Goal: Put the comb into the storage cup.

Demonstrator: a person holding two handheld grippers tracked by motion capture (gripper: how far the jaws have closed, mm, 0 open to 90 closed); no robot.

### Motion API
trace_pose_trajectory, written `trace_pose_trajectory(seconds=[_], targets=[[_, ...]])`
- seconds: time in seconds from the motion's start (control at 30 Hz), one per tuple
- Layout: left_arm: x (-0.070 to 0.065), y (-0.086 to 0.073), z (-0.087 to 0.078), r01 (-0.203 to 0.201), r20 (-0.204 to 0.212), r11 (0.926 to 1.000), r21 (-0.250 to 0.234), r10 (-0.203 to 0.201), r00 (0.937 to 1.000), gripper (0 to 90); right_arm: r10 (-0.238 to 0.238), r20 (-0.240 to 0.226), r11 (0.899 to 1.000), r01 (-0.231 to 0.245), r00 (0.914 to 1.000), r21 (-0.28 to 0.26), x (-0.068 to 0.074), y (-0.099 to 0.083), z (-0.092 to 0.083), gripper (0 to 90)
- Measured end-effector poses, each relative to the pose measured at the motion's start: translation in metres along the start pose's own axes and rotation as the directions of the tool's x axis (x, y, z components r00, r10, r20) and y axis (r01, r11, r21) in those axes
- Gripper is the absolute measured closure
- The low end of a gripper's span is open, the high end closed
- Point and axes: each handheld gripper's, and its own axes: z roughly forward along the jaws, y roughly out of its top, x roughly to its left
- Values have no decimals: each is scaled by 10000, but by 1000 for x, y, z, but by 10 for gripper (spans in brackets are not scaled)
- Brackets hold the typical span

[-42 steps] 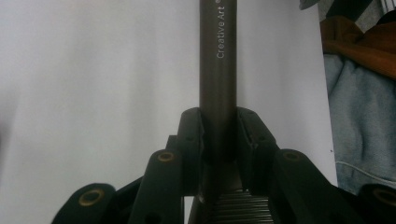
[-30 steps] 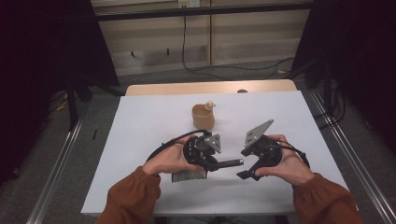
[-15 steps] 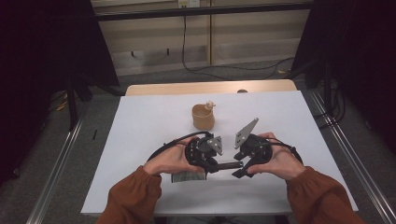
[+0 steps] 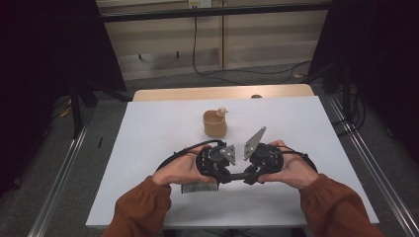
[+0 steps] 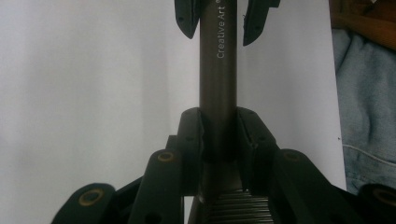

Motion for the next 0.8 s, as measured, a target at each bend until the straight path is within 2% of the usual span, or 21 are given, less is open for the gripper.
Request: trace_pose_trajectory(seconds=[0.23, 0.3, 0.37, 0.47, 0.67, 0.8], targets=[[0, 0, 2, -3, 73, 10000, -50, 3, 10000, 728, -256, -1, 9996, 256, 9997, 84, -1, 0, 2, 699], [-1, 0, 2, -126, 77, 9999, -12, 126, 9999, 727, -305, -253, 9994, 309, 9992, 139, -1, -1, 3, 711], [-1, 0, 3, -146, 74, 9999, 0, 146, 9999, 725, -334, -241, 9992, 339, 9992, 189, -1, -1, 3, 717], [0, -1, 3, 5, 57, 9998, -195, -3, 10000, 718, -482, -241, 9988, 484, 9985, 52, 0, -1, 3, 725], [2, -2, 1, -131, -158, 9996, -237, 127, 9998, 710, -369, -202, 9993, 368, 9991, -74, -2, -1, 2, 727], [1, -4, 1, -70, -238, 9993, -367, 61, 9997, 702, -303, -179, 9994, 300, 9994, -182, -3, -2, 3, 728]])
